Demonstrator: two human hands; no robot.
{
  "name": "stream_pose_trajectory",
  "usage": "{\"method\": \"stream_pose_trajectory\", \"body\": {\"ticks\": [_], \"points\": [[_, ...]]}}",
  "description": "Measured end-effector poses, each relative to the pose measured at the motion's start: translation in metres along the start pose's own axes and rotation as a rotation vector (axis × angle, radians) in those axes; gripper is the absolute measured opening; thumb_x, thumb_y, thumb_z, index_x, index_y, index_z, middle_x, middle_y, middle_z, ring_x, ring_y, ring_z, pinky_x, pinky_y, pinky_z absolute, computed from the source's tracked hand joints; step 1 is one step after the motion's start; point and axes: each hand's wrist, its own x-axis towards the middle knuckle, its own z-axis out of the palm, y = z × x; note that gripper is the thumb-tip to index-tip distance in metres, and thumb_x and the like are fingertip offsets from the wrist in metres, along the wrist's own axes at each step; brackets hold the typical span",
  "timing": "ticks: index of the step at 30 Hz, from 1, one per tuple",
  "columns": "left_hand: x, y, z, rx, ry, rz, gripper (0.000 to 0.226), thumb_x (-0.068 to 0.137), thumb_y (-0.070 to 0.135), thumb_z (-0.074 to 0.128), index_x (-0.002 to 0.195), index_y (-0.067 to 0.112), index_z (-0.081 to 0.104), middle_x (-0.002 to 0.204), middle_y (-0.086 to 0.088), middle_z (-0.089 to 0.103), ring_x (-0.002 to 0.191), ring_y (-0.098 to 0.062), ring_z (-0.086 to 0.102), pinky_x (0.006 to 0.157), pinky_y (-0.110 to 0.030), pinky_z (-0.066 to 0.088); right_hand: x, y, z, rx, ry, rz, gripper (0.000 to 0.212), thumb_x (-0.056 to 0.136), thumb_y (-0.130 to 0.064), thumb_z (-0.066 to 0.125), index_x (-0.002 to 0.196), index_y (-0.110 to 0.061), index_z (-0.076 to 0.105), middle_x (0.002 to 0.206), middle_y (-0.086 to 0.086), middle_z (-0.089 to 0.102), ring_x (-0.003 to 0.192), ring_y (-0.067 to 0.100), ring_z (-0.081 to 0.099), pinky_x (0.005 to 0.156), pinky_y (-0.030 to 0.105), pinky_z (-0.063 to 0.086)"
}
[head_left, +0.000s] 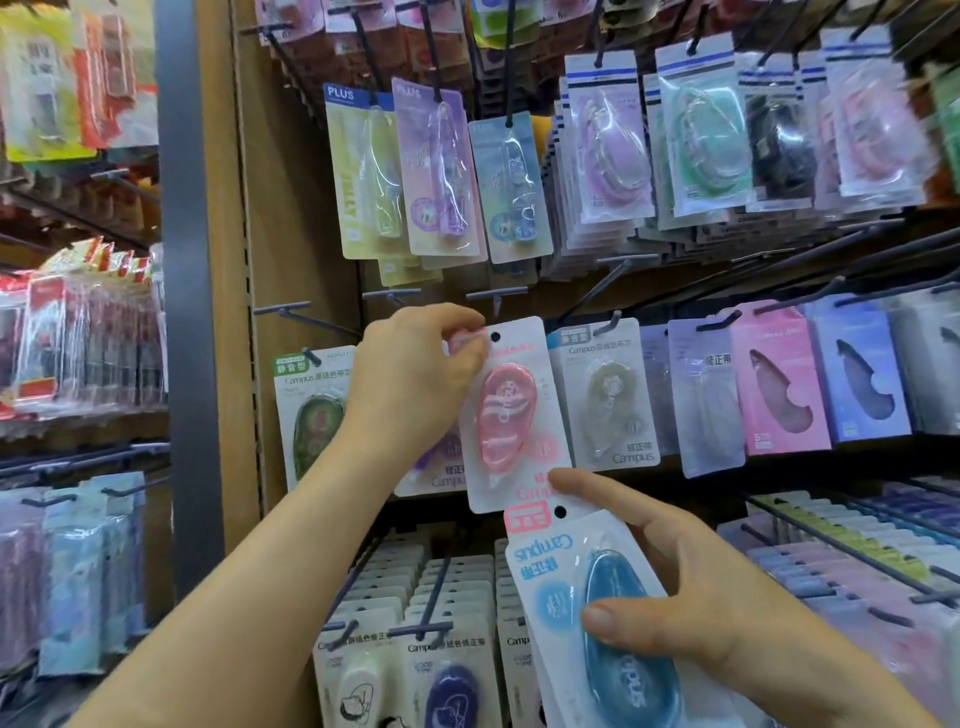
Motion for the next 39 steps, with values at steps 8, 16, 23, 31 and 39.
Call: {"method": "stream_pose_trajectory", "body": {"ticks": [8, 16, 23, 31, 39], "points": [[0.017, 0.009, 0.002, -0.326, -0.211, -0.288, 0.015, 0.091, 0.030, 0.068, 0.101, 0.022, 0.075, 0.089, 0.012, 0.067, 0.088, -0.007, 0.061, 0.077, -0.030, 0.053, -0.002, 0.002, -0.002, -0.057, -0.008, -0.008, 0.083, 0.061, -0.015, 0.084, 0.133, -0.040, 0.052, 0.126, 0.002, 0.068, 0.113, 0.025, 0.066, 0.091, 0.035, 0.055], [0.024, 0.016, 0.005, -0.280, -0.243, -0.319, 0.014, 0.093, 0.021, 0.063, 0.083, 0.026, 0.071, 0.092, 0.006, 0.068, 0.094, -0.015, 0.061, 0.091, -0.039, 0.053, -0.001, 0.004, -0.006, -0.044, -0.016, -0.013, 0.086, 0.060, -0.015, 0.085, 0.136, -0.035, 0.050, 0.124, 0.005, 0.069, 0.111, 0.027, 0.067, 0.086, 0.031, 0.055], [0.025, 0.015, 0.016, -0.127, -0.144, -0.249, 0.020, 0.089, 0.026, 0.060, 0.070, 0.029, 0.066, 0.091, 0.002, 0.071, 0.094, -0.023, 0.062, 0.086, -0.039, 0.052, -0.001, 0.003, -0.006, -0.079, 0.015, 0.007, 0.086, 0.059, -0.018, 0.085, 0.134, -0.037, 0.050, 0.124, 0.000, 0.069, 0.113, 0.023, 0.066, 0.092, 0.035, 0.054], [-0.009, -0.003, 0.033, -0.121, 0.104, -0.068, 0.025, 0.095, 0.028, 0.059, 0.118, 0.021, 0.065, 0.111, 0.000, 0.064, 0.097, -0.020, 0.061, 0.085, -0.035, 0.048, 0.001, 0.004, -0.005, -0.227, 0.136, -0.003, 0.083, 0.055, -0.028, 0.087, 0.128, -0.049, 0.053, 0.123, -0.007, 0.068, 0.109, 0.014, 0.068, 0.094, 0.036, 0.054], [-0.044, -0.008, 0.036, 0.015, -0.039, 0.126, 0.078, 0.079, 0.044, 0.074, 0.144, 0.038, 0.032, 0.125, 0.008, 0.049, 0.100, -0.016, 0.055, 0.079, -0.035, 0.051, 0.003, 0.000, -0.003, -0.327, 0.134, -0.004, 0.087, 0.062, -0.026, 0.088, 0.131, -0.057, 0.044, 0.121, -0.022, 0.066, 0.111, 0.003, 0.065, 0.101, 0.034, 0.049]]}}
